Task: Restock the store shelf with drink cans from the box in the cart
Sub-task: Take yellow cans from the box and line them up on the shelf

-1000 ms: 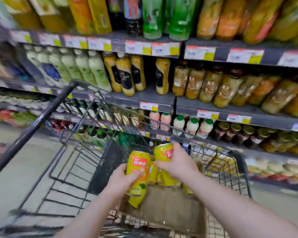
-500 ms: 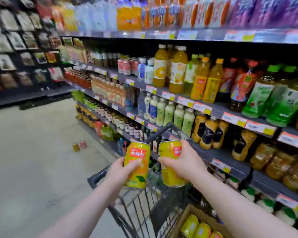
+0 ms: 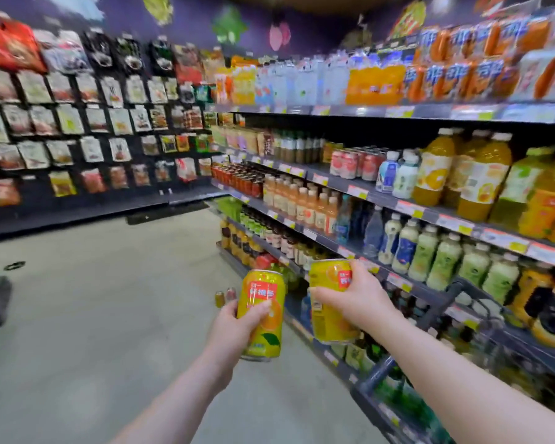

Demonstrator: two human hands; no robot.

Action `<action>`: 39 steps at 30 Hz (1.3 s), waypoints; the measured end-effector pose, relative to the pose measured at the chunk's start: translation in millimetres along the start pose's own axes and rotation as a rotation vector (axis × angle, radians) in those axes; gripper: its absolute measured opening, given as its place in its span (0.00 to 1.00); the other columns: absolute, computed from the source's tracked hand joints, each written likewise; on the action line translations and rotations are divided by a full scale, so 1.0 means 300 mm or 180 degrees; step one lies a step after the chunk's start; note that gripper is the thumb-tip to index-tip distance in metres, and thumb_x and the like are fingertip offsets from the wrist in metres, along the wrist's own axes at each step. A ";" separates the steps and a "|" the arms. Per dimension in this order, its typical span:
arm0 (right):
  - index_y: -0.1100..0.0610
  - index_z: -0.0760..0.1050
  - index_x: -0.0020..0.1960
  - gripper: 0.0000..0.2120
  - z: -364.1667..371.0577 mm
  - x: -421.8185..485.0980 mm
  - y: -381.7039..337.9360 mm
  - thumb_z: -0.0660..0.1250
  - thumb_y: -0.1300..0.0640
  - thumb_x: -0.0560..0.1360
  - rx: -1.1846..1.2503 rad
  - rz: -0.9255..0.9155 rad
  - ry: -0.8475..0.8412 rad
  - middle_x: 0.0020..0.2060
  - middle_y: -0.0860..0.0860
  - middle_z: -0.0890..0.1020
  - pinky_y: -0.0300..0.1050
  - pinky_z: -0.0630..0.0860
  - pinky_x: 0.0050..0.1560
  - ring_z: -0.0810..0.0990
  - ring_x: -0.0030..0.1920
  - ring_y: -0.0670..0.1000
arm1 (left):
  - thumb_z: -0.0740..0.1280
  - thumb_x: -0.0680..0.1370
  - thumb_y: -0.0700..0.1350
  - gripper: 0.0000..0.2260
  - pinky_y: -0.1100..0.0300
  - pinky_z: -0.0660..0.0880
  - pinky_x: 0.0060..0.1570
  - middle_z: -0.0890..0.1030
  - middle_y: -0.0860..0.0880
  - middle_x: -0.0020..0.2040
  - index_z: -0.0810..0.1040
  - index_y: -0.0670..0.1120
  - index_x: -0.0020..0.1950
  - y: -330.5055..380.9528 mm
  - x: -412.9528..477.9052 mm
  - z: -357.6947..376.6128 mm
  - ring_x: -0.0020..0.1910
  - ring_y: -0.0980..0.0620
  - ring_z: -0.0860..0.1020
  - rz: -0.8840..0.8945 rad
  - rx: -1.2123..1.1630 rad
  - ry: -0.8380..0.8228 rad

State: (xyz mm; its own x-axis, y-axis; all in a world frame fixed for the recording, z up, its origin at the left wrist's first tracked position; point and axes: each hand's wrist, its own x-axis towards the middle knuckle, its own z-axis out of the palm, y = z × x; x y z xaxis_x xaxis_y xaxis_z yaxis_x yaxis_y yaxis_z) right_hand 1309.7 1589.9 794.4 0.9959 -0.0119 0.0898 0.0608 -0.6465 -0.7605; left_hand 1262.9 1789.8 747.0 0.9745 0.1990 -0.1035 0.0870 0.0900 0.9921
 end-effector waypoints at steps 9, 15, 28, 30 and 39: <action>0.46 0.62 0.62 0.39 0.249 0.299 -0.173 0.71 0.32 0.58 -0.0190 -0.0108 -0.0134 0.45 0.42 0.72 0.43 0.75 0.37 0.75 0.44 0.46 | 0.71 0.72 0.49 0.14 0.57 0.78 0.31 0.84 0.44 0.44 0.77 0.45 0.54 0.007 0.283 -0.245 0.38 0.47 0.83 -0.0005 -0.0191 0.0168; 0.49 0.61 0.67 0.44 0.422 0.662 -0.238 0.73 0.34 0.58 -0.0023 -0.0189 -0.0288 0.50 0.46 0.73 0.50 0.79 0.47 0.76 0.49 0.51 | 0.71 0.71 0.49 0.13 0.58 0.78 0.31 0.85 0.44 0.45 0.78 0.46 0.53 0.055 0.617 -0.349 0.39 0.48 0.84 0.0095 -0.0145 0.0302; 0.48 0.59 0.68 0.45 0.467 1.516 -0.319 0.72 0.33 0.58 -0.0052 -0.0166 -0.0122 0.48 0.44 0.72 0.47 0.79 0.46 0.76 0.48 0.49 | 0.72 0.68 0.49 0.19 0.56 0.78 0.31 0.85 0.43 0.41 0.77 0.42 0.55 0.232 1.520 -0.192 0.35 0.47 0.83 0.0216 -0.0288 -0.0054; 0.48 0.59 0.68 0.45 0.470 1.603 -0.310 0.72 0.32 0.58 -0.0117 -0.0113 -0.0005 0.47 0.43 0.70 0.45 0.77 0.42 0.75 0.47 0.48 | 0.71 0.70 0.48 0.17 0.57 0.78 0.32 0.85 0.44 0.42 0.77 0.42 0.55 0.232 1.635 -0.172 0.36 0.47 0.84 0.0226 -0.0316 -0.0118; 0.47 0.59 0.68 0.44 0.492 2.021 -0.265 0.72 0.33 0.59 -0.0136 0.0302 0.0640 0.43 0.40 0.69 0.37 0.69 0.32 0.72 0.41 0.42 | 0.73 0.61 0.54 0.22 0.55 0.78 0.31 0.86 0.44 0.40 0.78 0.46 0.51 0.249 2.168 -0.123 0.36 0.45 0.84 0.0143 -0.0299 -0.0792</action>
State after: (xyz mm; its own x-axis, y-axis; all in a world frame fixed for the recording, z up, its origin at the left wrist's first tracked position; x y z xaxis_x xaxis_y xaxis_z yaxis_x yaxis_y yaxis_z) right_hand 1918.7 1746.7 814.4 0.9633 -0.2232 0.1489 -0.0395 -0.6670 -0.7440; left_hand 1895.5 1962.1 751.2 0.9988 -0.0402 -0.0276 0.0344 0.1789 0.9833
